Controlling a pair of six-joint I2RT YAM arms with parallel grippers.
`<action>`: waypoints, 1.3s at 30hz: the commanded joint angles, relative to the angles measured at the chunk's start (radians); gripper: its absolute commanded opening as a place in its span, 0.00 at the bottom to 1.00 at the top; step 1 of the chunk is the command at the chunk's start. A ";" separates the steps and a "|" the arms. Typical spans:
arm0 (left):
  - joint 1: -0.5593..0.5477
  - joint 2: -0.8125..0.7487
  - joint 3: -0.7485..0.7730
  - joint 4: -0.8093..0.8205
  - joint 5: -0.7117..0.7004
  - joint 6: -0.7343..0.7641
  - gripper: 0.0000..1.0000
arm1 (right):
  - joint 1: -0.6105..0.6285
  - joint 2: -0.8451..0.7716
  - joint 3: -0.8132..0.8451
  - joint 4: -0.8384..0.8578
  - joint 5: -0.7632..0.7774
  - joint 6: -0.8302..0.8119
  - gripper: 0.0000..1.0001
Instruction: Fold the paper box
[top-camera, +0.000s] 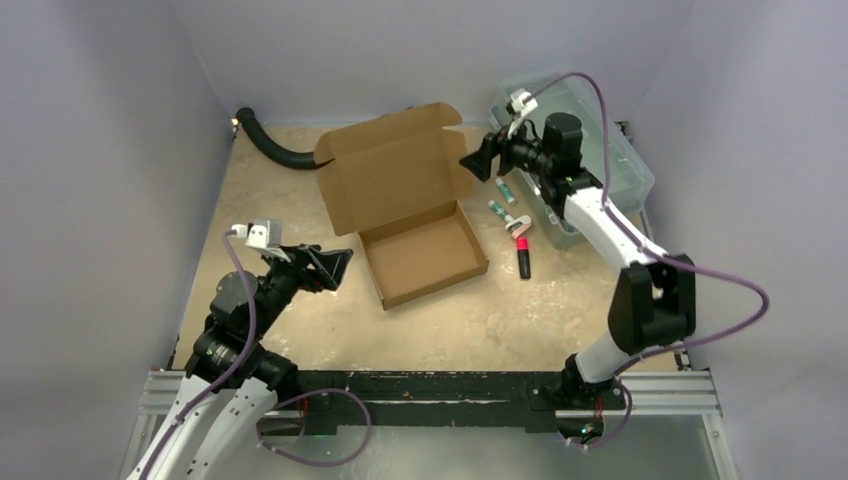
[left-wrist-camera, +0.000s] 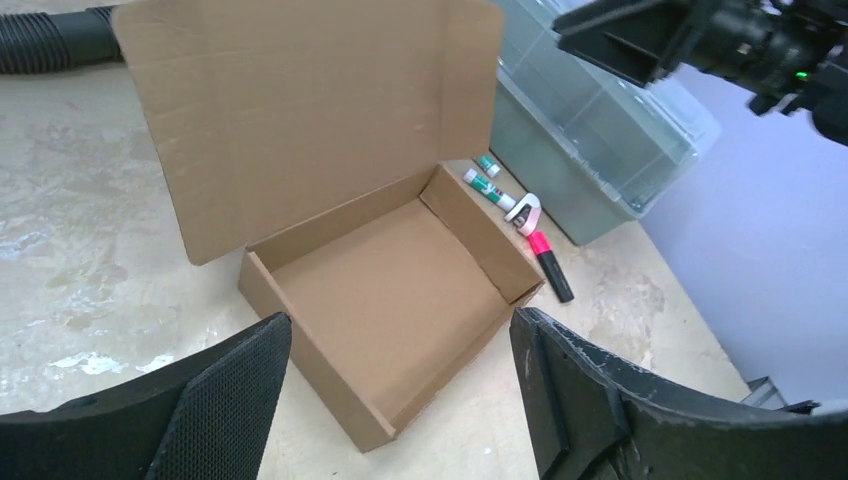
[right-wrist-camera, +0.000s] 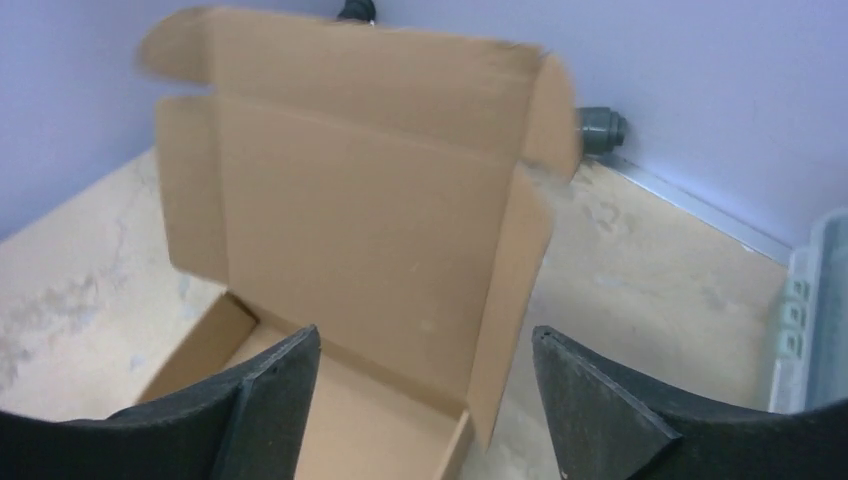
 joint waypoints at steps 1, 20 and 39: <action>-0.002 0.048 0.047 0.012 0.020 0.080 0.81 | -0.001 -0.220 -0.145 -0.058 -0.007 -0.198 0.85; 0.001 0.483 0.151 0.071 0.068 0.374 0.82 | -0.049 -0.540 -0.535 -0.378 0.223 -0.519 0.99; 0.009 0.478 0.155 0.046 0.044 0.379 0.82 | -0.025 -0.316 -0.542 -0.358 0.474 -0.429 0.65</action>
